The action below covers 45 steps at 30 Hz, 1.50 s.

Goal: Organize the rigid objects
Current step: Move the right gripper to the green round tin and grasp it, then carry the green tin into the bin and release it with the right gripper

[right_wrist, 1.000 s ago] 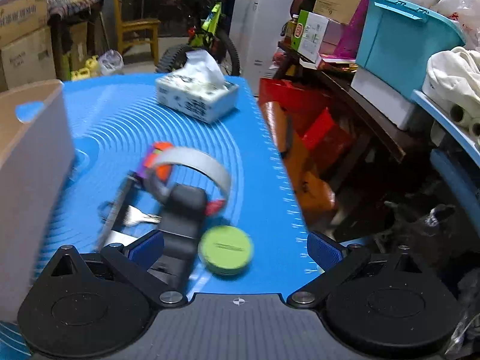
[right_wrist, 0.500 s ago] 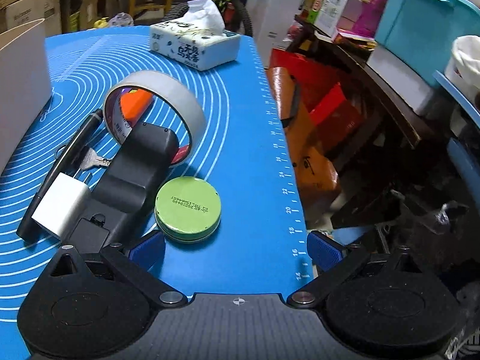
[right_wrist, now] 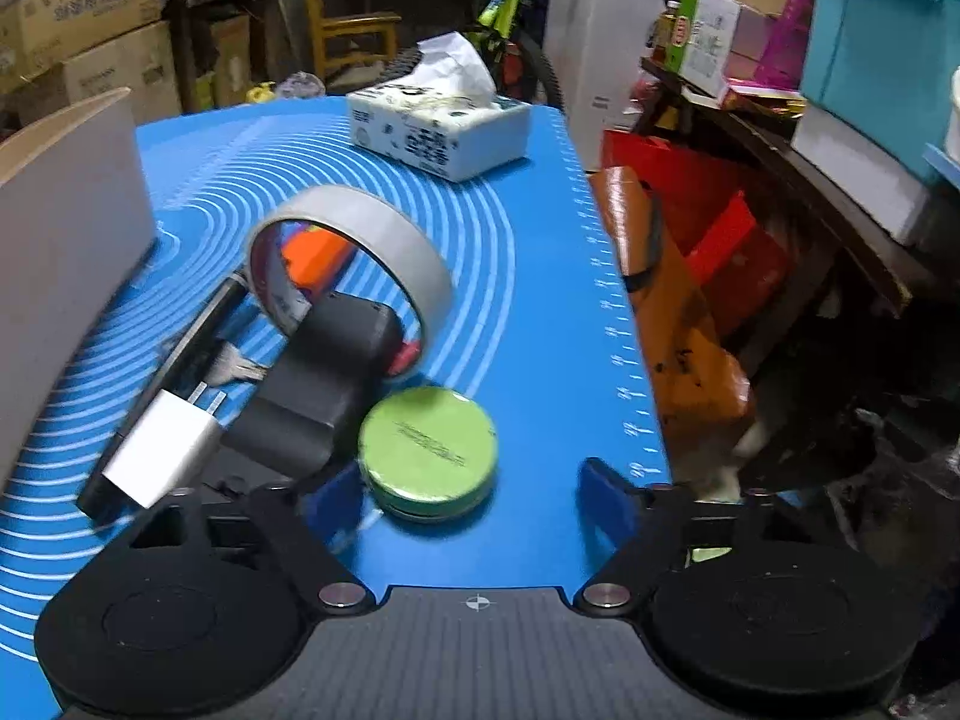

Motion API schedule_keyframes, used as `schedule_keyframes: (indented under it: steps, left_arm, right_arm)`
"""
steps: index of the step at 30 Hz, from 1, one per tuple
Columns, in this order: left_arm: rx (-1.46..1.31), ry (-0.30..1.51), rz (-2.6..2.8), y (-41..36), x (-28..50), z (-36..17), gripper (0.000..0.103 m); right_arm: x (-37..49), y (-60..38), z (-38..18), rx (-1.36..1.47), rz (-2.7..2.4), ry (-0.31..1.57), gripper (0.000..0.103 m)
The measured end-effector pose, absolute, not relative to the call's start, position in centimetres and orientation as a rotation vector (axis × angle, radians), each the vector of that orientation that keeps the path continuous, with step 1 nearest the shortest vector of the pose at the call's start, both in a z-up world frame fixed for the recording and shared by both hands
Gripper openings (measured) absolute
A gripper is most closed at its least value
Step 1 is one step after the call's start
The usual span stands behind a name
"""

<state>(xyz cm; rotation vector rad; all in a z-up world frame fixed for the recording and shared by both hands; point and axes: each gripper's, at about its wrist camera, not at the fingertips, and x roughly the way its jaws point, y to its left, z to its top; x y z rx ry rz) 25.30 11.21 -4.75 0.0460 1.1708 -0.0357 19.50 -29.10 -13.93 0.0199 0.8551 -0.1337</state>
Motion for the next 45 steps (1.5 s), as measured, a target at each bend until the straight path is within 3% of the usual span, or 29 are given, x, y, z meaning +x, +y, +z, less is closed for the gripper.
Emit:
schedule_keyframes:
  steps: [4, 9, 18, 27, 37, 45]
  left_arm:
    - [0.046, 1.171, -0.036, 11.2, 25.3, -4.8, 0.006]
    - [0.047, 1.171, -0.035, 11.2, 25.3, -4.7, 0.006]
    - [0.047, 1.171, -0.036, 11.2, 25.4, -4.7, 0.006]
    - [0.049, 1.171, -0.036, 11.2, 25.4, -4.6, 0.006]
    - [0.048, 1.171, -0.036, 11.2, 25.4, -4.6, 0.006]
    - [0.05, 1.171, -0.036, 11.2, 25.4, -4.6, 0.006]
  right_arm:
    - [20.0, -29.1, -13.8, 0.017, -0.114, 0.855, 0.075]
    - [20.1, -28.9, -13.7, 0.043, -0.069, 0.853, 0.055]
    - [19.3, -28.6, -12.8, 0.024, -0.145, 0.82, 0.054]
    - [18.4, -27.6, -7.2, -0.003, -0.187, 0.676, 0.054]
    - [20.2, -20.8, -0.2, -0.052, -0.034, 0.535, 0.054]
    - [23.2, -13.9, 0.9, -0.096, 0.109, 0.536, 0.054]
